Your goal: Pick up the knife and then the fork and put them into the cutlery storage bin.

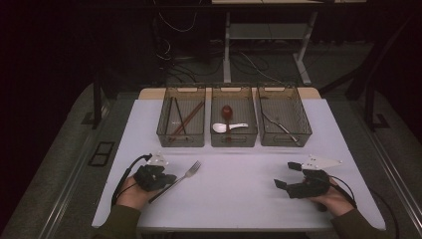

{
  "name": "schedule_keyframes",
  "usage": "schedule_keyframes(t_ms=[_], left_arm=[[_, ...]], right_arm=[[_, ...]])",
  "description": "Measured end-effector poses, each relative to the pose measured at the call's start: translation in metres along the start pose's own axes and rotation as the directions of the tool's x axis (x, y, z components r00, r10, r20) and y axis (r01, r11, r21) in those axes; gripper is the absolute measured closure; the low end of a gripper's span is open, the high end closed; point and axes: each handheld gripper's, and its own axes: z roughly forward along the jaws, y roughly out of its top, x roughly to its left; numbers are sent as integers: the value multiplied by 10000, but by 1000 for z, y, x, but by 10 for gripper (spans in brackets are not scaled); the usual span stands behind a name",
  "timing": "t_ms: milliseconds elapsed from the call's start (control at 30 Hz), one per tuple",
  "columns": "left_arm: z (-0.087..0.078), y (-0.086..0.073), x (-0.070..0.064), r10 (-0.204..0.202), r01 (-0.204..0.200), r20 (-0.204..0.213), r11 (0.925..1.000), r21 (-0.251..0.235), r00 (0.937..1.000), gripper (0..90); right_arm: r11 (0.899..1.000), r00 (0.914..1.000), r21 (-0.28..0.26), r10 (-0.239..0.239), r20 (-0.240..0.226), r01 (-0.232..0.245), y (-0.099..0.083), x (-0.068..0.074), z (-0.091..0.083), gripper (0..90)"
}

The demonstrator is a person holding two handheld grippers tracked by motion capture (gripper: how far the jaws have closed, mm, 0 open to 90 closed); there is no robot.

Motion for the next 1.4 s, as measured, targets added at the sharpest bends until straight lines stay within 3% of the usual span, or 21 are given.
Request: schedule_keyframes(t_ms=[67,133,200,367,400,533,767,900,1033,1300,1400], left_arm=[[-2,3,-3,-159,165,116,9984,-549,9998,859],[-2,7,-8,-144,140,-49,9968,-784,9999,808],[1,8,-10,-68,48,-274,9974,-726,9996,783],[10,4,-10,-207,204,-51,9986,-479,9998,760],[12,3,-9,-54,53,-41,9995,-319,10000,760],[13,2,-10,-67,62,-146,9993,-366,9999,830],[13,4,-11,98,-106,-280,9995,-285,9996,845],[13,7,-14,61,-74,-272,9987,-502,9996,846],[12,16,-20,244,-269,-297,9960,-847,9993,847],[10,39,-37,502,-510,-88,9837,-1725,9987,851],[12,51,-46,788,-773,0,9781,-1935,9969,852]], right_arm=[[10000,10000,0,-26,-8,26,0,0,0,145],[10000,10000,16,-73,-14,73,0,1,0,145],[9999,9999,-15,-156,-46,156,1,2,0,145],[9997,9997,24,-228,-74,228,2,2,0,145],[9996,9996,-4,-293,-64,293,3,2,-1,145],[9996,9997,-144,-233,-124,231,5,3,-1,145],[9993,9997,352,97,-232,-89,10,5,0,145],[9991,9982,385,199,-560,-178,13,4,-2,145],[9982,9908,327,535,-1243,-498,14,2,-4,145],[9991,9908,317,321,-1318,-281,27,8,4,173],[9995,9894,235,224,-1436,-193,36,14,9,176]])
